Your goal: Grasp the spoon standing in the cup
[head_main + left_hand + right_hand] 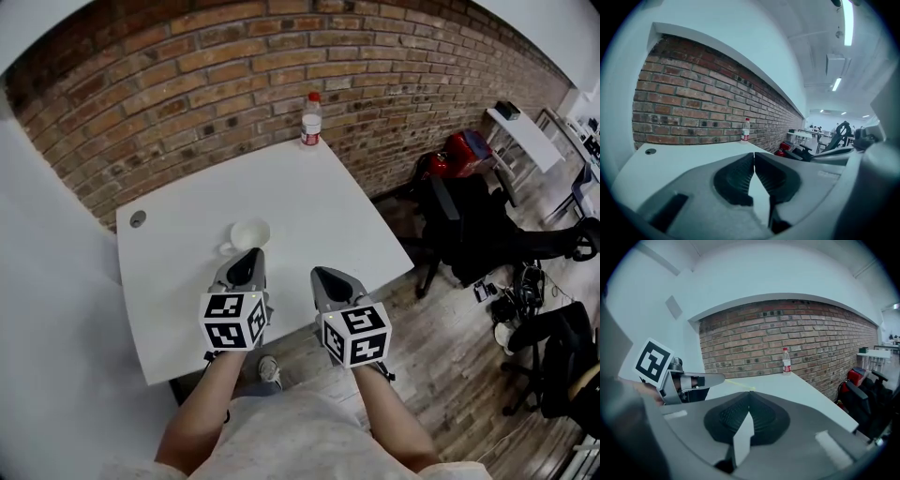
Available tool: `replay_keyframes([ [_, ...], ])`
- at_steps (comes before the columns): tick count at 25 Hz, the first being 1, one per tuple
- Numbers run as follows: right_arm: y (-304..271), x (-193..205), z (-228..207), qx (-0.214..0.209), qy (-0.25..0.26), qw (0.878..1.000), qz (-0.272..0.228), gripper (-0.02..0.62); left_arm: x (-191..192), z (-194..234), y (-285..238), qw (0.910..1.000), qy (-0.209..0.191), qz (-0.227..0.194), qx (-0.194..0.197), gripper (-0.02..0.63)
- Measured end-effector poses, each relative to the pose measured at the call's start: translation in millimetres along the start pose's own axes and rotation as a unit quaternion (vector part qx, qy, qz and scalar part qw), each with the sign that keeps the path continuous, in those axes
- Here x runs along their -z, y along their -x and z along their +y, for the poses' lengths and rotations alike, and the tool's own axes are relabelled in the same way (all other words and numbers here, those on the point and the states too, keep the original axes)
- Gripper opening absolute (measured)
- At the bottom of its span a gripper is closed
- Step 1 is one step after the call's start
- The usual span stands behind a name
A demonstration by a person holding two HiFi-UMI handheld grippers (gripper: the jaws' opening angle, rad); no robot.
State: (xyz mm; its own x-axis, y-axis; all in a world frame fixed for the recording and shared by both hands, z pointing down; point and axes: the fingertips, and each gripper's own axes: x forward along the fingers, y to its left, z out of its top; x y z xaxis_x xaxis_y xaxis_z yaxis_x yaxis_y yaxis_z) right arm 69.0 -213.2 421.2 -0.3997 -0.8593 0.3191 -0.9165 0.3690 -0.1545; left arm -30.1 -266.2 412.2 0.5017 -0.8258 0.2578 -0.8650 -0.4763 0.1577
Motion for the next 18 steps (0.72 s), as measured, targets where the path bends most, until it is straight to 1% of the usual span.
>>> replay_keyframes([
  [10, 75, -3, -43, 0.051, -0.007, 0.998, -0.027, 0.008, 4, -91, 2, 0.9979, -0.024, 0.000, 0.061, 0.005],
  [18, 130, 8, -68, 0.087, -0.015, 0.995, -0.041, 0.008, 16, -152, 14, 0.9938, -0.050, 0.001, 0.099, 0.005],
])
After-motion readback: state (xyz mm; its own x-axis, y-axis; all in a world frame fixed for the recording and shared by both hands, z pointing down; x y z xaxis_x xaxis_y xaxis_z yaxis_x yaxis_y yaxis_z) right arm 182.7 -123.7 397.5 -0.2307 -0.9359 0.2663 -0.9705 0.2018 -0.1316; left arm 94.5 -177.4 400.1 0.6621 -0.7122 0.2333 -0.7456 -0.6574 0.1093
